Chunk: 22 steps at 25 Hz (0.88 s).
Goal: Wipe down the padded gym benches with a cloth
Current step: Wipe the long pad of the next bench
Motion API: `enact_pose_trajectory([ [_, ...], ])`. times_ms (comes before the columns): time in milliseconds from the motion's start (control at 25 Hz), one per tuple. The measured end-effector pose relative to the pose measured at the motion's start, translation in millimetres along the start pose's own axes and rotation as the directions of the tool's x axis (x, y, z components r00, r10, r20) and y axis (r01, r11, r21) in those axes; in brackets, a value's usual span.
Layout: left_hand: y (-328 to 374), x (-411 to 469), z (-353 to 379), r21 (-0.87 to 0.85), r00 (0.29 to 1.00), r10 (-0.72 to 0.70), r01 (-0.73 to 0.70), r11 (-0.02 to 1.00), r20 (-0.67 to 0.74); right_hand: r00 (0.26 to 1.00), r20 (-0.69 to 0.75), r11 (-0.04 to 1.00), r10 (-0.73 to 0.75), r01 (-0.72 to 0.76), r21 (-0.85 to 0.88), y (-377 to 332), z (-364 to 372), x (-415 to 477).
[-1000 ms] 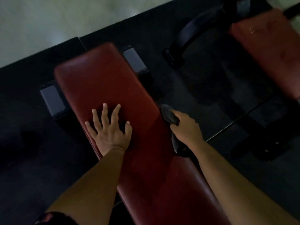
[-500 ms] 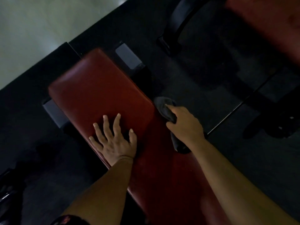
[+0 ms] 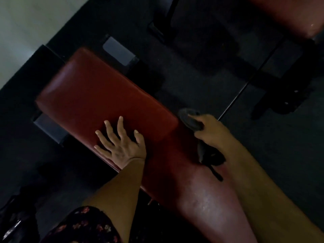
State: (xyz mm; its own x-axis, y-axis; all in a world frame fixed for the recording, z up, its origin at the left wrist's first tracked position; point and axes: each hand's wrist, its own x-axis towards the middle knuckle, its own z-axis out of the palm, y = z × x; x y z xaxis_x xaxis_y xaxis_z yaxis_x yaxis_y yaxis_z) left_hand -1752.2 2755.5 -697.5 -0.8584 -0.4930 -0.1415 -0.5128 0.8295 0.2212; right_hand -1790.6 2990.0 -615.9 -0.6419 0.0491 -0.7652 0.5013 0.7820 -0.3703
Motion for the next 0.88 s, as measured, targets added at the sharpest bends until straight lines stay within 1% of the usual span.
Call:
enact_pose_trajectory([
  [40,1.4,-1.6,-2.5,-0.013,1.000,-0.011,0.012,1.000,0.025,0.991,0.048,0.991,0.127,-0.125,-0.042,24.5,-4.2,-15.0],
  [80,2.2,-2.8,-5.1,-0.021,0.999,-0.014,0.015,1.000,0.038,0.964,0.047,0.962,0.260,-0.255,-0.093,43.0,-4.4,-32.5],
  [120,2.5,-3.0,-6.4,-0.021,0.999,-0.010,0.011,1.000,0.044,0.934,0.002,0.926,0.356,-0.353,-0.130,53.7,-0.3,-44.9],
  [160,2.5,-2.2,-6.6,-0.021,0.999,-0.009,0.010,1.000,0.052,0.913,-0.070,0.898,0.403,-0.409,-0.161,56.1,7.7,-50.5],
  [200,2.9,-1.7,-7.5,-0.020,0.998,-0.013,0.014,1.000,0.061,0.897,-0.149,0.876,0.416,-0.439,-0.199,47.7,16.9,-51.5],
  [240,3.3,-1.7,-8.3,-0.016,0.998,-0.015,0.016,1.000,0.068,0.889,-0.227,0.866,0.398,-0.446,-0.226,31.7,25.2,-47.9],
  [280,3.5,-1.5,-9.0,-0.008,0.997,-0.011,0.012,1.000,0.074,0.897,-0.278,0.879,0.344,-0.412,-0.241,12.6,30.3,-41.8],
  [360,3.8,-2.9,-11.9,-0.001,0.996,0.021,-0.021,1.000,0.084,0.942,-0.292,0.930,0.167,-0.249,-0.271,-16.6,32.9,-30.3],
  [400,4.1,-3.9,-13.1,-0.005,0.995,0.045,-0.044,0.999,0.088,0.956,-0.278,0.942,0.091,-0.174,-0.287,-18.4,31.8,-26.1],
  [440,4.6,-4.6,-14.5,-0.010,0.993,0.063,-0.062,0.998,0.095,0.965,-0.256,0.953,0.055,-0.127,-0.277,-14.0,30.0,-25.4],
  [480,5.1,-4.5,-16.0,-0.016,0.992,0.072,-0.071,0.997,0.105,0.971,-0.230,0.968,0.057,-0.111,-0.226,-3.6,28.3,-29.7],
  [520,5.1,-4.2,-17.3,-0.023,0.991,0.073,-0.070,0.997,0.113,0.972,-0.216,0.977,0.092,-0.130,-0.168,10.7,26.6,-37.6],
  [560,5.1,-3.9,-18.1,-0.026,0.991,0.066,-0.063,0.998,0.116,0.965,-0.212,0.971,0.156,-0.189,-0.148,26.4,25.2,-47.4],
  [600,4.7,-3.1,-18.2,-0.023,0.991,0.057,-0.055,0.998,0.118,0.944,-0.216,0.944,0.248,-0.286,-0.167,42.2,24.1,-56.8],
  [640,4.9,-2.2,-17.9,-0.013,0.991,0.052,-0.050,0.999,0.120,0.910,-0.228,0.894,0.347,-0.394,-0.214,56.8,22.8,-66.7],
  [680,5.5,-2.4,-17.5,0.000,0.991,0.053,-0.054,0.999,0.124,0.872,-0.248,0.830,0.422,-0.481,-0.281,68.1,22.7,-76.8],
  [720,5.2,-2.6,-16.7,0.015,0.990,0.061,-0.063,0.998,0.127,0.847,-0.271,0.777,0.457,-0.528,-0.343,74.8,25.8,-84.2],
  [760,4.7,-2.7,-16.2,0.025,0.989,0.070,-0.073,0.997,0.127,0.843,-0.291,0.759,0.452,-0.535,-0.372,76.8,30.1,-87.5],
  [800,4.1,-2.6,-15.9,0.027,0.989,0.076,-0.080,0.996,0.124,0.855,-0.304,0.777,0.419,-0.511,-0.367,75.5,34.4,-87.0],
  [880,5.0,-4.3,-16.5,0.018,0.990,0.085,-0.087,0.996,0.112,0.899,-0.317,0.861,0.302,-0.400,-0.313,71.0,38.0,-81.6],
])
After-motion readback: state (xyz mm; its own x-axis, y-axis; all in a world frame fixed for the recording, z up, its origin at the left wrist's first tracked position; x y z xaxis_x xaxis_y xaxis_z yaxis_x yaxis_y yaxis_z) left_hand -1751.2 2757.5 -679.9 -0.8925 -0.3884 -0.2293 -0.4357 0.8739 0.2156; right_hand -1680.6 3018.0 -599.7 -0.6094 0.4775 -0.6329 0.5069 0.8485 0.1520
